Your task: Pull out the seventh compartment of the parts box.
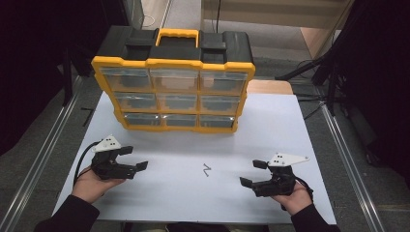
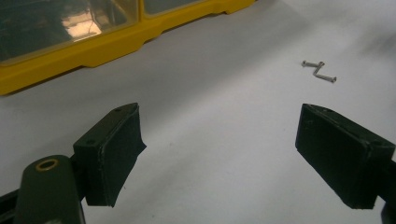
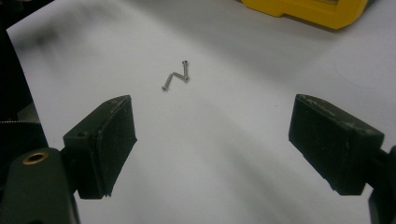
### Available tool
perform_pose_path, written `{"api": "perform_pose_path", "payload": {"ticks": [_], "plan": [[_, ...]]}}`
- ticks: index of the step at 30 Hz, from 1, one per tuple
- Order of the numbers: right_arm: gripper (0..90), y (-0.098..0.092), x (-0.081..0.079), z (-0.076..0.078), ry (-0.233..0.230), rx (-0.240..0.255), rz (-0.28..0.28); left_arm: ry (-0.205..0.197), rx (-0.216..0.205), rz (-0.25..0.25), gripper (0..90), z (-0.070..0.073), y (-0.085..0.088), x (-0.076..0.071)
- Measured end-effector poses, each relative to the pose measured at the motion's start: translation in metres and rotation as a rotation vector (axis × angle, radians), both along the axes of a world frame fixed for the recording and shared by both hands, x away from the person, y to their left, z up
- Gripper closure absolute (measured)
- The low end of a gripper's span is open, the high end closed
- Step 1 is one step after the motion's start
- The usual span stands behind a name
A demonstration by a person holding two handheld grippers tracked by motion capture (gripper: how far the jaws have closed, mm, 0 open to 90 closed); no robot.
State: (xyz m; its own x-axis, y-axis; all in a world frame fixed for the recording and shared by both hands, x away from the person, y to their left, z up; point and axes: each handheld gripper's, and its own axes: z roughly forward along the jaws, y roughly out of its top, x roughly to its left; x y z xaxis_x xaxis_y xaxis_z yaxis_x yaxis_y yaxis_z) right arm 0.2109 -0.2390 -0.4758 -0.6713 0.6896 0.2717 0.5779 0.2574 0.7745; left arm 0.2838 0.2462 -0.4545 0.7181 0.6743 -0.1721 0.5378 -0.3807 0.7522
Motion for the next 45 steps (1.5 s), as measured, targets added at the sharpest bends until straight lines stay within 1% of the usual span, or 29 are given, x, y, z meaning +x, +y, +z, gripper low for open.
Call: {"api": "perform_pose_path", "payload": {"ticks": [6,9,10,11,12,13,14,15,16,18,20,22,25,26,27,28,30,33,34,35,36,37,38,42,43,44,45], "plan": [[15.6,0.001,0.000,-0.001,0.000,-0.007,0.008,-0.001,0.000,0.002,14.5,-0.002,0.000,0.010],[15.6,0.001,0.001,-0.001,0.001,-0.009,0.007,0.003,-0.013,0.003,14.5,-0.001,0.000,0.017],[15.6,0.001,0.001,-0.001,0.001,-0.009,0.007,0.003,-0.013,0.003,14.5,-0.001,0.000,0.017],[15.6,0.001,0.001,-0.001,0.005,-0.007,0.007,0.001,-0.018,0.005,14.5,-0.001,-0.001,0.019],[15.6,0.001,0.001,-0.001,0.008,-0.008,0.006,-0.004,-0.015,0.008,14.6,-0.001,-0.001,0.020],[15.6,0.001,0.001,-0.001,0.009,-0.010,0.006,0.013,-0.033,0.009,14.5,-0.001,0.000,0.023],[15.6,0.001,0.001,-0.001,0.009,-0.010,0.006,0.013,-0.033,0.009,14.5,-0.001,0.000,0.023],[15.6,0.002,0.001,-0.001,0.011,-0.010,0.007,0.022,-0.054,0.012,14.6,0.001,-0.001,0.026],[15.6,0.002,0.001,-0.001,0.008,-0.009,0.008,0.022,-0.054,0.012,14.6,0.001,-0.001,0.026],[15.6,0.002,0.001,-0.002,0.009,-0.010,0.009,0.001,-0.041,0.002,14.5,0.004,-0.004,0.027],[15.6,0.002,0.001,-0.002,0.013,-0.008,0.009,-0.007,-0.035,-0.001,14.5,0.005,-0.005,0.030],[15.6,0.002,0.002,-0.002,0.012,-0.008,0.009,-0.008,-0.037,0.002,14.6,0.006,-0.006,0.033],[15.6,0.002,0.001,-0.002,0.011,-0.007,0.010,-0.005,-0.033,-0.007,14.6,0.008,-0.008,0.038],[15.6,0.002,0.001,-0.002,0.011,-0.005,0.011,-0.003,-0.043,-0.011,14.6,0.008,-0.008,0.040],[15.6,0.002,0.001,-0.002,0.012,-0.005,0.010,-0.010,-0.043,-0.018,14.6,0.011,-0.010,0.043],[15.6,0.002,0.002,-0.002,0.012,-0.007,0.010,-0.010,-0.043,-0.018,14.6,0.011,-0.010,0.043],[15.6,0.002,0.002,-0.002,0.011,-0.008,0.011,-0.009,-0.042,-0.034,14.6,0.014,-0.013,0.046],[15.6,0.002,0.001,-0.002,0.016,-0.008,0.011,-0.025,-0.020,-0.055,14.6,0.015,-0.017,0.050],[15.6,0.002,0.001,-0.002,0.016,-0.008,0.011,-0.030,-0.028,-0.062,14.6,0.015,-0.018,0.051],[15.6,0.002,0.001,-0.002,0.016,-0.011,0.014,-0.016,-0.036,-0.073,14.6,0.014,-0.019,0.054],[15.6,0.002,0.001,-0.002,0.016,-0.013,0.013,-0.016,-0.036,-0.073,14.6,0.014,-0.019,0.054],[15.6,0.002,0.001,-0.002,0.016,-0.013,0.013,-0.023,-0.016,-0.080,14.6,0.014,-0.020,0.055],[15.6,0.002,0.001,-0.002,0.014,-0.013,0.014,-0.030,-0.008,-0.090,14.6,0.014,-0.020,0.057],[15.6,0.002,0.002,-0.002,0.010,-0.018,0.017,-0.021,-0.004,-0.106,14.6,0.013,-0.022,0.063],[15.6,0.002,0.002,-0.002,0.011,-0.017,0.017,-0.021,0.003,-0.110,14.6,0.014,-0.022,0.064],[15.7,0.002,0.001,-0.002,0.014,-0.016,0.015,-0.024,0.001,-0.113,14.6,0.014,-0.022,0.064],[15.6,0.002,0.001,-0.002,0.016,-0.018,0.014,-0.018,-0.002,-0.117,14.6,0.014,-0.021,0.065]]}}
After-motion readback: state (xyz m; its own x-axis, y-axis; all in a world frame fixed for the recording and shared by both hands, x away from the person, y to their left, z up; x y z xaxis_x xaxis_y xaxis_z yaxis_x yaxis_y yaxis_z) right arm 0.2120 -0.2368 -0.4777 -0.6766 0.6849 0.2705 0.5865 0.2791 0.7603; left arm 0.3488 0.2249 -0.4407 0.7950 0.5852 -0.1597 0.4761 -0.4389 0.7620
